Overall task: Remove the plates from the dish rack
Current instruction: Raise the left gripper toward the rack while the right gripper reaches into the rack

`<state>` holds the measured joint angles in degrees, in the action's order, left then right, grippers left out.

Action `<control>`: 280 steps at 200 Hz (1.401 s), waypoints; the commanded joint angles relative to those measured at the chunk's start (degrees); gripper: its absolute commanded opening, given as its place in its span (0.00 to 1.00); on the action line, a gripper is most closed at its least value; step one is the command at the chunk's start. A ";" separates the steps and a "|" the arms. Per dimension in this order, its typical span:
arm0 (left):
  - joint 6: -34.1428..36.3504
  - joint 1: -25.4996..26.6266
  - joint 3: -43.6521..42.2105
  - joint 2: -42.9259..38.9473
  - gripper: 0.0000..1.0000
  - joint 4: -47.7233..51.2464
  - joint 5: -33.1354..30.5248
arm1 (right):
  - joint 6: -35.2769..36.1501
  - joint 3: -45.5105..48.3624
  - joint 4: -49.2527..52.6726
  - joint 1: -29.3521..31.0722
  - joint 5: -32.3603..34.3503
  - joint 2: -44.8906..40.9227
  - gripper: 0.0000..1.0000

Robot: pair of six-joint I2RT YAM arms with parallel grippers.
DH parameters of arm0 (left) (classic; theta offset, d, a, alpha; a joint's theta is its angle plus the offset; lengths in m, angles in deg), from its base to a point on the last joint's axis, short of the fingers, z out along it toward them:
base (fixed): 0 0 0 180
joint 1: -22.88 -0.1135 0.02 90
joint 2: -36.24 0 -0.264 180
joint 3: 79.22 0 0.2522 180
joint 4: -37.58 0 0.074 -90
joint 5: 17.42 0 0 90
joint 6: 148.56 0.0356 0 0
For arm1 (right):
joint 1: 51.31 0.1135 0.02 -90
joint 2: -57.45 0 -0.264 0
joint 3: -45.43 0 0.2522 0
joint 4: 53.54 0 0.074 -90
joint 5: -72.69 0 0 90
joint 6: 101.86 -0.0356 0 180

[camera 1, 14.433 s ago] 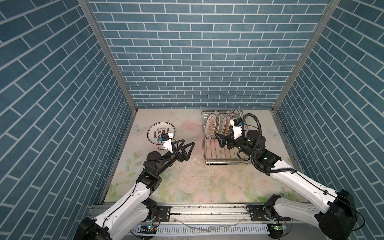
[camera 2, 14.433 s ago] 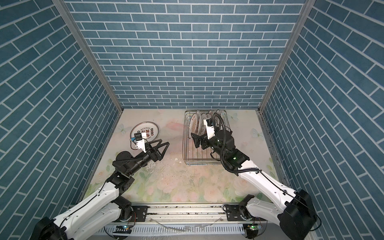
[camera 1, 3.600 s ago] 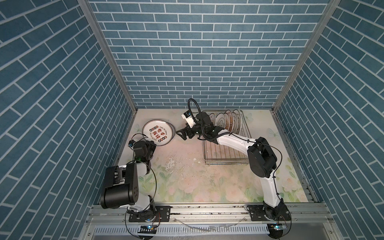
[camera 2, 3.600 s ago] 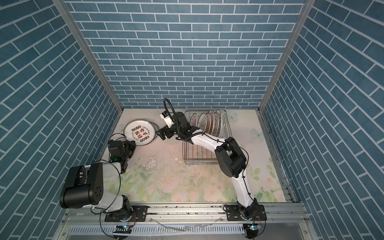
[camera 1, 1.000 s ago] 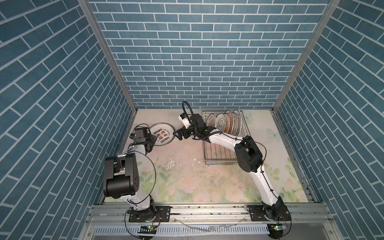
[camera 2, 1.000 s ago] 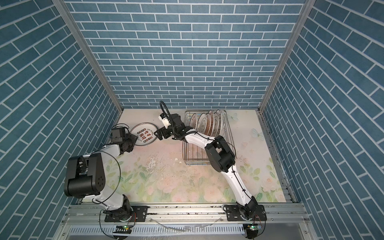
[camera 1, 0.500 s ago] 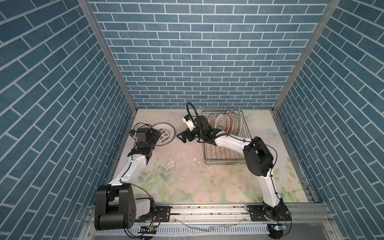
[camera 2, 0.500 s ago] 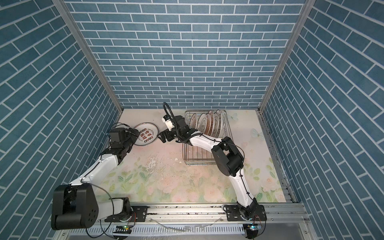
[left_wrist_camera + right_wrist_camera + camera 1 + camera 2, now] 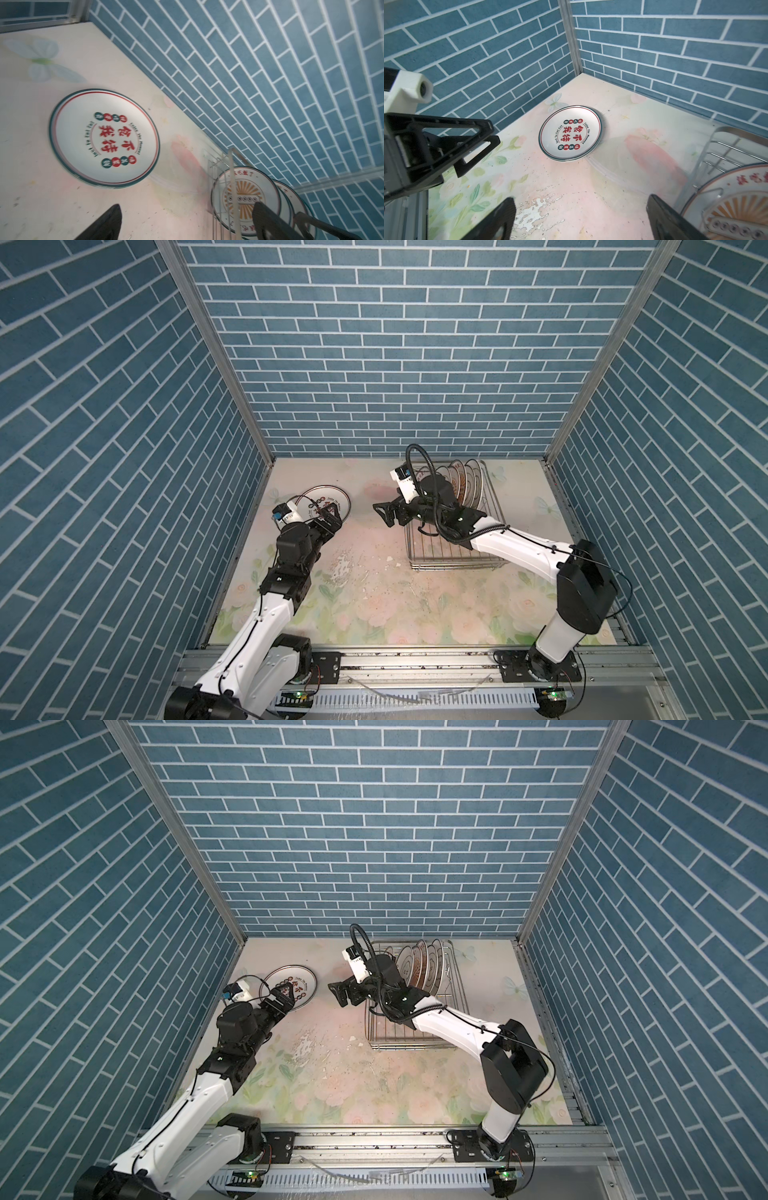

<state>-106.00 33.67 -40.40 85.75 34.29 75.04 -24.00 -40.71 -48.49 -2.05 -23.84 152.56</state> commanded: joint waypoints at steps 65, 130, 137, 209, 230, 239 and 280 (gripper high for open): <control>6.66 8.52 -2.03 -1.40 1.00 -11.18 11.55 | 3.85 11.06 4.49 0.10 17.56 -16.68 0.99; 9.35 12.74 -1.39 1.63 1.00 -20.93 18.30 | 2.54 10.23 10.34 -2.06 27.52 -18.55 0.99; 9.47 13.18 -1.73 2.54 1.00 -23.52 19.56 | 2.03 9.90 10.99 -2.55 27.87 -18.71 0.99; 10.36 16.96 1.31 10.99 1.00 -34.23 25.13 | -1.19 7.44 16.39 -8.23 24.17 -19.05 0.99; 9.94 17.71 2.17 13.99 1.00 -37.20 24.95 | -1.96 6.34 17.24 -9.68 21.90 -18.54 0.99; 9.71 17.95 2.42 15.16 1.00 -38.71 24.92 | -0.69 6.24 17.03 -9.86 22.16 -18.38 0.99; 10.61 19.70 3.94 19.80 1.00 -41.38 23.75 | 2.05 4.68 16.22 -10.72 28.80 -15.82 0.95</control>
<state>-96.73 51.96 -38.13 103.59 -2.37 98.78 -23.41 -32.39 -32.80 -12.11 0.49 134.87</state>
